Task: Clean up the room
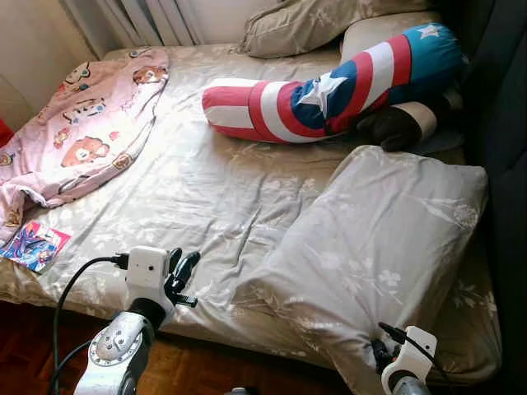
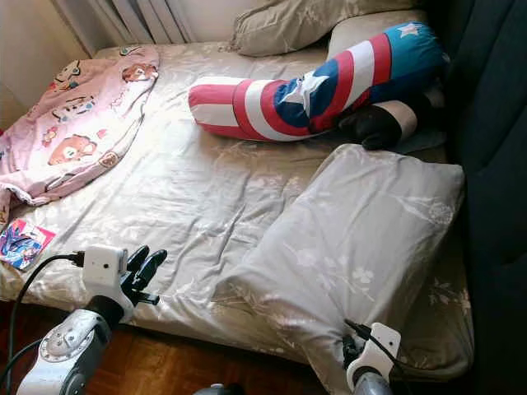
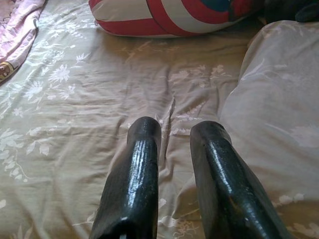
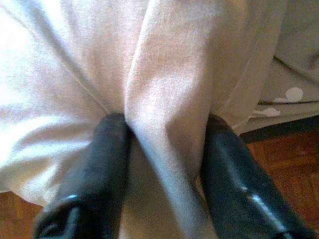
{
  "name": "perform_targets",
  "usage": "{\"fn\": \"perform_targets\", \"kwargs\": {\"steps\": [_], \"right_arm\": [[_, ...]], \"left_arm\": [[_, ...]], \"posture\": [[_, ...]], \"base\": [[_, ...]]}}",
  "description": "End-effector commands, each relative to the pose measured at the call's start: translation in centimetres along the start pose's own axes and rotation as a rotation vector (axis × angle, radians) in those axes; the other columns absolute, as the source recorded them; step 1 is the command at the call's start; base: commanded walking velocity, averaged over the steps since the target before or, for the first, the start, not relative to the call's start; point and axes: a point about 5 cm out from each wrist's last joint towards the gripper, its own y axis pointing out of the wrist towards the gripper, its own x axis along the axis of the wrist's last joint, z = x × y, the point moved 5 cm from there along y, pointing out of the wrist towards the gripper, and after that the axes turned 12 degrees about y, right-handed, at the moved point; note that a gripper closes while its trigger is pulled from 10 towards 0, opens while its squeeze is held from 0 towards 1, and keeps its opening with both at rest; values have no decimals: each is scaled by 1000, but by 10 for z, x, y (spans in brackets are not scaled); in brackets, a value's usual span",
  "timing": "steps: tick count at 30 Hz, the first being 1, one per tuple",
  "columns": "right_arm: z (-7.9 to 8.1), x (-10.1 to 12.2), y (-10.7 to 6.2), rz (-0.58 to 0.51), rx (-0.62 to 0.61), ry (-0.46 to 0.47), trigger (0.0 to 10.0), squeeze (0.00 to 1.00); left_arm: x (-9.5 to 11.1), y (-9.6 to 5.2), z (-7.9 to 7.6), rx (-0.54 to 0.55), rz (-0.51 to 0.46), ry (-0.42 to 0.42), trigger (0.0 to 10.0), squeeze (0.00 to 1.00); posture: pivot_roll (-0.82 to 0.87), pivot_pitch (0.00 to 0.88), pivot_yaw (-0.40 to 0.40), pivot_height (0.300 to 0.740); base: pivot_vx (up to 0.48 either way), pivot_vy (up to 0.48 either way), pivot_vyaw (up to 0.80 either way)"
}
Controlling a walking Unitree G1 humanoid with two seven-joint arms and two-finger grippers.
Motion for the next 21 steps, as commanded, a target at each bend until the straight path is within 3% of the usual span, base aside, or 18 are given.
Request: {"fn": "perform_targets", "kwargs": {"steps": [1, 10, 21], "right_arm": [[-6, -23, -5, 80, -28, -9, 0, 0], [-8, -13, -2, 62, -42, -32, 0, 0], [-19, 13, 2, 4, -85, -60, 0, 0]], "left_arm": [[-6, -4, 4, 14, 28, 14, 10000, 0], [-11, 3, 2, 14, 30, 14, 10000, 0], [-18, 17, 9, 52, 20, 5, 10000, 0]], "posture": [[208, 161, 163, 732], [180, 120, 149, 732], [96, 48, 113, 732]], "base": [[0, 0, 0], [0, 0, 0], [0, 0, 0]]}}
